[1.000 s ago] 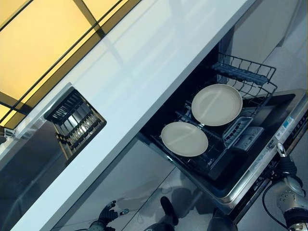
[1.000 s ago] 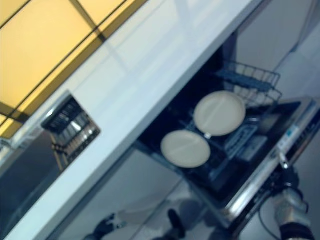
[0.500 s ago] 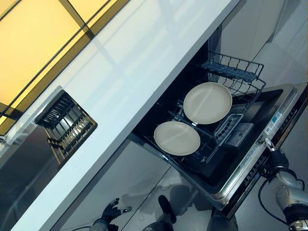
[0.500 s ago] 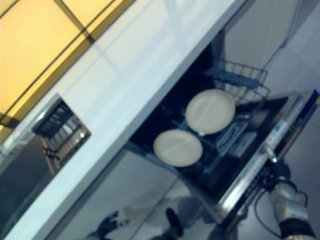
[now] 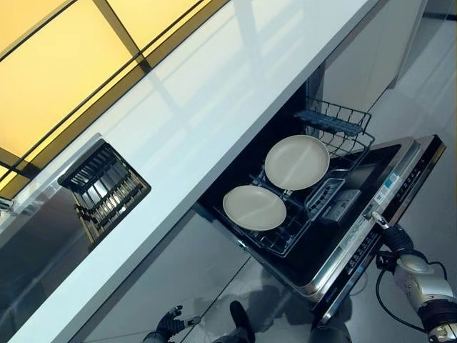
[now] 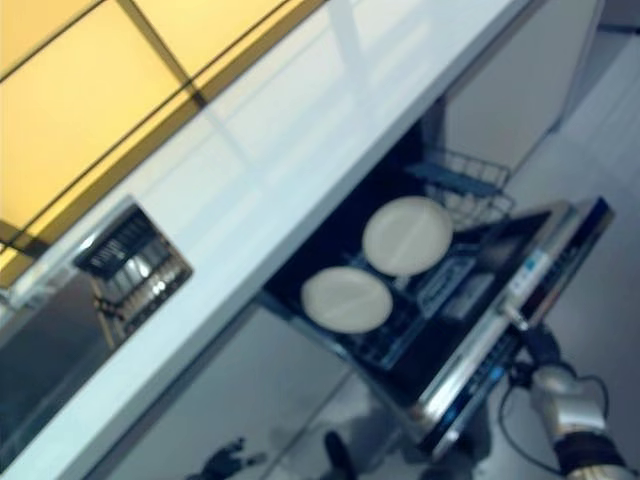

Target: Take plates into dishwasher

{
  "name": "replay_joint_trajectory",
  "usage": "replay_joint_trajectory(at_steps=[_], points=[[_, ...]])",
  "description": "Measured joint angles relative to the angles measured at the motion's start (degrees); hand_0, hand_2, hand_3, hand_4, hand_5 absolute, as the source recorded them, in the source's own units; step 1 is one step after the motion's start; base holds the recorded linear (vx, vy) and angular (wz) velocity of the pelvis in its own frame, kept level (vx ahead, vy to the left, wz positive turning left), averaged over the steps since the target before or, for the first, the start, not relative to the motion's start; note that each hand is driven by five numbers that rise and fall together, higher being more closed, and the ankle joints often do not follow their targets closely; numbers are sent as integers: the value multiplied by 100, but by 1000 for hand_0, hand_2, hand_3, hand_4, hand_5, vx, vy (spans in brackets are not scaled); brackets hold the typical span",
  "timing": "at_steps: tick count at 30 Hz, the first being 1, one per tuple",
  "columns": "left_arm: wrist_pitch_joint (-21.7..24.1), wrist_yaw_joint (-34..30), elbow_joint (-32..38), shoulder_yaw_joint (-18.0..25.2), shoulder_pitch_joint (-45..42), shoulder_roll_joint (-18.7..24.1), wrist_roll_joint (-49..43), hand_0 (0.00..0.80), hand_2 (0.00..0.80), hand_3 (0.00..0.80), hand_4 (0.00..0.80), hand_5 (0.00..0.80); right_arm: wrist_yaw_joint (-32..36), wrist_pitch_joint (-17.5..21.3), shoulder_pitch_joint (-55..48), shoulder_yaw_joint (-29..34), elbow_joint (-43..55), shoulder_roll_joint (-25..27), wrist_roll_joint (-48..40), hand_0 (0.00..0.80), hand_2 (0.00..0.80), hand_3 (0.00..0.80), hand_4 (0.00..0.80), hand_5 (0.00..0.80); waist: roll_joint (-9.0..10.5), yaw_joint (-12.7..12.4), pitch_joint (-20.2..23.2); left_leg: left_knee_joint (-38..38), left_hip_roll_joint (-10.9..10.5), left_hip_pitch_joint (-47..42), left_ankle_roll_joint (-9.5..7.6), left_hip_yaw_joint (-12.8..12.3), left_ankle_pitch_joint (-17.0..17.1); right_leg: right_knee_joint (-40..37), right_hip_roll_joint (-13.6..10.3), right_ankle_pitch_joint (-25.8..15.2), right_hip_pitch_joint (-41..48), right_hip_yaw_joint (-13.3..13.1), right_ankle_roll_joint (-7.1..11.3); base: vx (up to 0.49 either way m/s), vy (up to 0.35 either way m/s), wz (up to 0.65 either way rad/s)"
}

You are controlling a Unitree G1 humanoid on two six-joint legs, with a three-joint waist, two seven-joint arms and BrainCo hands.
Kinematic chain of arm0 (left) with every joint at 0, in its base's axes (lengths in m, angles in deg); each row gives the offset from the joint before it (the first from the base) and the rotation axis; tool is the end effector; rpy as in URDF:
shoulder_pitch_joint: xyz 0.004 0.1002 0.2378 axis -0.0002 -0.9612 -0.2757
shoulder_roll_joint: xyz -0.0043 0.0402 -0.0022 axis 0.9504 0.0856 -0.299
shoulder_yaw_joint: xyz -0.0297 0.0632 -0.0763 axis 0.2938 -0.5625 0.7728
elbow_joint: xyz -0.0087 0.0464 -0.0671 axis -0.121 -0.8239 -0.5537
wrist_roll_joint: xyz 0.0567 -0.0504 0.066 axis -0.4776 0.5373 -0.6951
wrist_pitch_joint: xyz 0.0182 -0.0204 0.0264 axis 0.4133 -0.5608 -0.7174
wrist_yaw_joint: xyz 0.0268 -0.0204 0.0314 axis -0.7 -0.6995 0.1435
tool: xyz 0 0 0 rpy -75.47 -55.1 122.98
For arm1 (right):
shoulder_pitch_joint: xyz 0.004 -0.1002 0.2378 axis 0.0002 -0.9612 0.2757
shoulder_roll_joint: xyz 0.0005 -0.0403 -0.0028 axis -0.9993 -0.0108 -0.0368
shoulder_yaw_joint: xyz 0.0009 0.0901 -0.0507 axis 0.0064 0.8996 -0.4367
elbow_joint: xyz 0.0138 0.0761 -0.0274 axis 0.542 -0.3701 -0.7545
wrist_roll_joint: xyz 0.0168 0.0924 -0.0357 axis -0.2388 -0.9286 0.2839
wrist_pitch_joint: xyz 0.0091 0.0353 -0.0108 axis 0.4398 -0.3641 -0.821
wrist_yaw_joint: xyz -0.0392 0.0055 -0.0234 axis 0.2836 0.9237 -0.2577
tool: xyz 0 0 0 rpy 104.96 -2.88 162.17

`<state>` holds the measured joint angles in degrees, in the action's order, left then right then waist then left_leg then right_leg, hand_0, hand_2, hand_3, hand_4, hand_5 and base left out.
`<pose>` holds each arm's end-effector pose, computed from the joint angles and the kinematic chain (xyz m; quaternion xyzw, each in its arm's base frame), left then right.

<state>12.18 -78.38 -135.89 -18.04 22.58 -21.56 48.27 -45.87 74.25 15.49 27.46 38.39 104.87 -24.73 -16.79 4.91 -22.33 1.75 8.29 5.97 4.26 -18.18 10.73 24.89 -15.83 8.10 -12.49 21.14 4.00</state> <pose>0.1351 0.1920 -0.0956 0.1027 0.4275 -0.0292 0.8977 0.2392 -0.3186 0.0582 -0.0766 0.2171 -0.2284 0.9460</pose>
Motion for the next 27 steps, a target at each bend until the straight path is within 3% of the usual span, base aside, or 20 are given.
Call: replay_joint_trajectory(at_steps=[9,19,27], points=[[-84,1,-175,24,-278,1,-33,0,0,0,0,0,0,-127,-4,-451,18,-95,82,0,0,0,0,0,312,-280,330,-35,113,-34,69,162,-65,-454,173,-170,371,191,11,95,-15,7],[-98,8,-223,68,-448,5,-40,0,0,0,0,0,6,242,186,-524,571,-492,86,0,0,0,0,0,457,-486,558,-48,160,-11,79,403,-74,-817,297,-281,688,457,43,82,-26,10],[-106,14,-205,73,-435,24,-42,0,0,0,0,0,319,364,943,-1062,686,-977,87,0,0,0,0,0,609,-916,724,-53,118,-23,86,617,-85,-984,346,-294,945,643,84,58,-30,17]])
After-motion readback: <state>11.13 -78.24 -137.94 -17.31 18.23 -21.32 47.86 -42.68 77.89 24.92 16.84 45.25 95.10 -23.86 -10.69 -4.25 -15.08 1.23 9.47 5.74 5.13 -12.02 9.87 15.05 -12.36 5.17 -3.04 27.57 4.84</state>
